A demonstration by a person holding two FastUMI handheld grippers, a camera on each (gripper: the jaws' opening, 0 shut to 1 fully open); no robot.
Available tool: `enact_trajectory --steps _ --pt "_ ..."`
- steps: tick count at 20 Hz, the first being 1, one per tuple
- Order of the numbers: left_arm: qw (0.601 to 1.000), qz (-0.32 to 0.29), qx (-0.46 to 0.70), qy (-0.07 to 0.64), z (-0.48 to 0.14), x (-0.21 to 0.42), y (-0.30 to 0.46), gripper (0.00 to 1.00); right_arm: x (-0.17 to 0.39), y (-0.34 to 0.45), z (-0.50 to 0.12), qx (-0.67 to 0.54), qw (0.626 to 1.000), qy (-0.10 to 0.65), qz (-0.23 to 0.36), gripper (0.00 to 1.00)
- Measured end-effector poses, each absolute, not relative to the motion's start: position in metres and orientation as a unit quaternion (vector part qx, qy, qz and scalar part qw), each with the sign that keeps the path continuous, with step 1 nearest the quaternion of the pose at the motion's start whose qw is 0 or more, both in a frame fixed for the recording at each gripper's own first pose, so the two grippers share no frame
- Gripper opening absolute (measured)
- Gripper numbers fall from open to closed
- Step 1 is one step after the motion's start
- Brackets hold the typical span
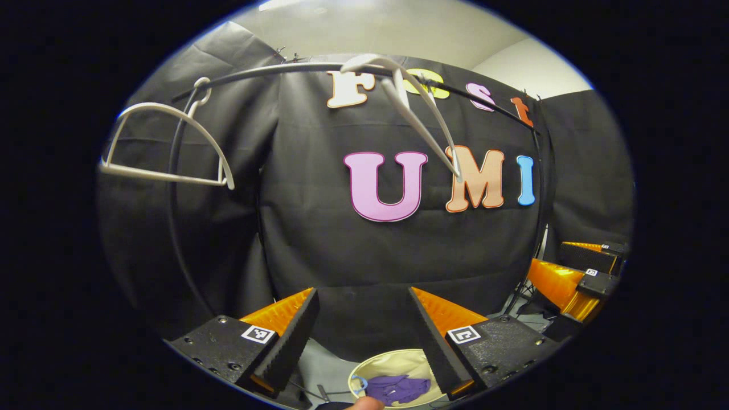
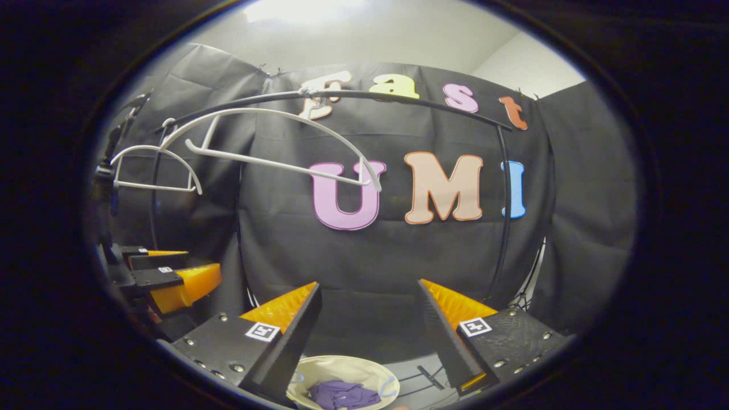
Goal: Grasp the clothes on the hanger with both hands and then place them into the laundry hamper below.
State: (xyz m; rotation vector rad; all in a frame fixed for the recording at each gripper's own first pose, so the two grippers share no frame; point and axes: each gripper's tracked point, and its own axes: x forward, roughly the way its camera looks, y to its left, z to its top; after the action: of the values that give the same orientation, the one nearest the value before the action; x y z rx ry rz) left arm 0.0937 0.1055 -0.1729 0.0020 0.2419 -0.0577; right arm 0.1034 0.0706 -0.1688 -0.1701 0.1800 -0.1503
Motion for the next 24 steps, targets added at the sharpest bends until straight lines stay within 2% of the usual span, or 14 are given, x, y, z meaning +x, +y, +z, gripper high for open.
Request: enact_trajectory --steps 1,2,3,4,5,6,7,8,9,15,16,24 --pt "0.993 -0.032 -0.001 0.112 -0.159 0.09 0.105 0.9 0.102 0.073 -0.164 -0.092 0.989 0.092 -0.073 0.93" --pt "0.994 -0.037 -0.002 0.106 -0.148 0.085 0.102 0.94 0.1 0.077 -0.158 -0.099 0.989 0.09 -0.07 0.93" --pt "0.994 -0.039 -0.003 0.104 -0.14 0.081 0.101 0.9 0.099 0.081 -0.152 -0.104 0.988 0.087 -0.069 0.96" --pt "0.994 -0.04 -0.004 0.102 -0.133 0.077 0.101 0.9 0.096 0.083 -0.147 -0.105 0.988 0.087 -0.069 1.0" --pt "0.994 -0.043 -0.007 0.097 -0.125 0.073 0.1 0.94 0.094 0.086 -0.142 -0.105 0.989 0.086 -0.067 1.0" --pt "0.995 -0.045 -0.011 0.09 -0.117 0.069 0.099 0.9 0.092 0.09 -0.134 -0.103 0.989 0.081 -0.063 1.0" --pt "0.995 -0.045 -0.015 0.083 -0.108 0.065 0.098 0.9 0.091 0.093 -0.126 -0.103 0.99 0.075 -0.06 1.0" --pt "0.996 -0.043 -0.016 0.077 -0.102 0.061 0.1 0.9 0.089 0.093 -0.12 -0.104 0.99 0.071 -0.06 0.94" --pt "0.996 -0.041 -0.016 0.072 -0.095 0.057 0.1 0.9 0.086 0.094 -0.116 -0.105 0.99 0.071 -0.06 0.98" --pt "0.997 -0.045 -0.011 0.055 -0.085 0.033 0.093 0.92 0.067 0.091 -0.106 -0.103 0.991 0.062 -0.059 0.98" --pt "0.997 -0.043 -0.01 0.056 -0.085 0.033 0.09 0.92 0.065 0.088 -0.105 -0.1 0.991 0.062 -0.06 0.94" --pt "0.998 -0.044 -0.008 0.052 -0.078 0.023 0.078 0.93 0.045 0.07 -0.101 -0.09 0.992 0.057 -0.07 0.94"
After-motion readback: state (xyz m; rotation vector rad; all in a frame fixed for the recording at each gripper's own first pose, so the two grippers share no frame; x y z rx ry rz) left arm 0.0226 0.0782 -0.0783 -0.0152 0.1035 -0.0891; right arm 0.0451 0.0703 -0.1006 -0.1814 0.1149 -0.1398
